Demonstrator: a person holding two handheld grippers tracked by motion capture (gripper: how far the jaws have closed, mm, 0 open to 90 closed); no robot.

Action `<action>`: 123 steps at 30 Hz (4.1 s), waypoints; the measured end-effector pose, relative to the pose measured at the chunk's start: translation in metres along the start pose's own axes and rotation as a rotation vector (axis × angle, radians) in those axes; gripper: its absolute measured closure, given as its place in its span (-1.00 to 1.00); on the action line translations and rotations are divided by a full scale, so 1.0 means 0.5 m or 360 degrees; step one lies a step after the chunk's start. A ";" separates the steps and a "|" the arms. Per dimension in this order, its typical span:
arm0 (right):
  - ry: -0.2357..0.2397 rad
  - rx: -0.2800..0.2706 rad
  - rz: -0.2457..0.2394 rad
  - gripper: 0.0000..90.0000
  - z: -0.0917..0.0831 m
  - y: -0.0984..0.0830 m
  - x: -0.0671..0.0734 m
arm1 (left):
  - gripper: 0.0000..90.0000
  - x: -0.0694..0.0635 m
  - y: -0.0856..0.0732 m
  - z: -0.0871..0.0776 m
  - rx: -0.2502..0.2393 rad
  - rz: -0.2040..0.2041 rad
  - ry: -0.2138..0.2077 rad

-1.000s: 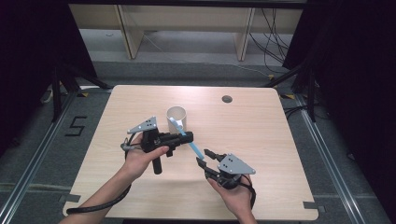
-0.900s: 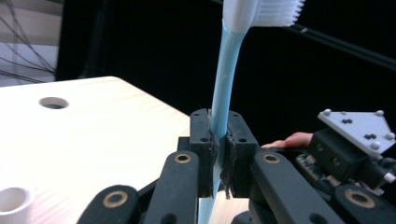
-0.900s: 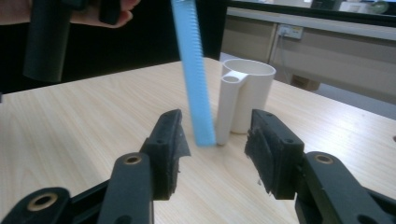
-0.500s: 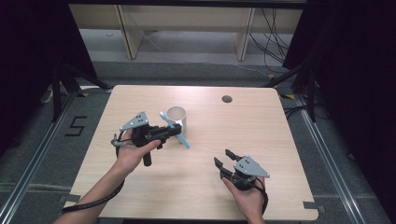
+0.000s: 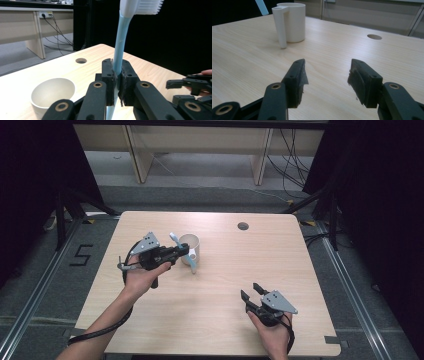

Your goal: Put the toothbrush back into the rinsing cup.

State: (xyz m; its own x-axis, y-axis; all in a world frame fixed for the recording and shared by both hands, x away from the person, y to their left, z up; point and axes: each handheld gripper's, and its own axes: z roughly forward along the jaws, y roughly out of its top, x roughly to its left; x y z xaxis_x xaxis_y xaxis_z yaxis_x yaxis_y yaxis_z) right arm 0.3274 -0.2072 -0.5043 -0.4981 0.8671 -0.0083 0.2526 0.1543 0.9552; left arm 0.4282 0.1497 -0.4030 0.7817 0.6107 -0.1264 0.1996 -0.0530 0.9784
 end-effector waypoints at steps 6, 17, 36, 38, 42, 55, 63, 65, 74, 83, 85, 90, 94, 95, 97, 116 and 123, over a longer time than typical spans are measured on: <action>-0.0084 -0.0022 0.0003 0.01 -0.008 -0.005 -0.007 | 0.85 0.006 0.006 -0.001 -0.0017 0.0008 0.0025; -0.0155 -0.0012 0.0029 0.02 -0.011 -0.014 -0.021 | 0.85 0.009 0.040 -0.010 -0.0048 0.0032 0.0036; -0.0178 -0.0013 0.0019 0.01 -0.012 -0.019 -0.026 | 0.85 0.018 0.067 -0.005 -0.0046 0.0076 0.0070; -0.0183 -0.0017 0.0018 0.01 -0.012 -0.019 -0.026 | 0.85 0.020 0.067 -0.002 -0.0042 0.0078 0.0078; -0.0181 -0.0014 0.0021 0.01 -0.012 -0.019 -0.026 | 0.85 0.020 0.064 0.005 -0.0027 0.0082 0.0080; -0.0172 0.0007 0.0034 0.01 -0.013 -0.018 -0.025 | 0.85 0.025 0.054 0.024 0.0015 0.0098 0.0080; -0.0148 0.0013 0.0074 0.01 -0.012 -0.019 -0.021 | 0.85 0.026 0.044 0.033 0.0038 0.0094 0.0079; -0.0154 0.0018 0.0065 0.01 -0.012 -0.019 -0.022 | 0.85 0.027 0.043 0.034 0.0043 0.0092 0.0081; -0.0156 0.0020 0.0069 0.00 -0.013 -0.019 -0.021 | 0.85 0.028 0.036 0.040 0.0064 0.0094 0.0080; -0.0164 0.0014 0.0048 0.00 -0.013 -0.018 -0.023 | 0.85 0.030 0.031 0.046 0.0083 0.0093 0.0077; -0.0163 0.0016 0.0049 0.00 -0.013 -0.018 -0.022 | 0.85 0.030 0.029 0.048 0.0085 0.0087 0.0078; -0.0166 0.0019 0.0055 0.00 -0.013 -0.018 -0.023 | 0.84 0.032 0.024 0.052 0.0099 0.0089 0.0081; -0.0166 0.0019 0.0052 -0.01 -0.013 -0.018 -0.023 | 0.84 0.031 0.021 0.055 0.0105 0.0087 0.0078; -0.0172 0.0011 0.0032 -0.01 -0.012 -0.018 -0.025 | 0.84 0.032 0.020 0.056 0.0108 0.0082 0.0078; -0.0184 -0.0015 0.0009 -0.01 -0.011 -0.019 -0.027 | 0.84 0.033 0.019 0.058 0.0106 0.0085 0.0073; -0.0182 -0.0014 0.0011 -0.02 -0.011 -0.018 -0.027 | 0.76 0.043 -0.004 0.071 0.0153 0.0061 0.0074; -0.0175 -0.0011 0.0016 -0.02 -0.011 -0.018 -0.027 | 0.15 0.038 -0.016 0.071 0.0157 0.0117 0.0088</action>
State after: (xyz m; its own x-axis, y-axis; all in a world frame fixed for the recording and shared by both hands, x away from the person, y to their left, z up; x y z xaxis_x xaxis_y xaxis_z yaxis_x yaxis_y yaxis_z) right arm 0.3271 -0.2230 -0.5113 -0.4014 0.9154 -0.0308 0.2513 0.1424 0.9574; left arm 0.4624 0.1337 -0.4190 0.7633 0.6446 -0.0429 0.2021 -0.1752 0.9636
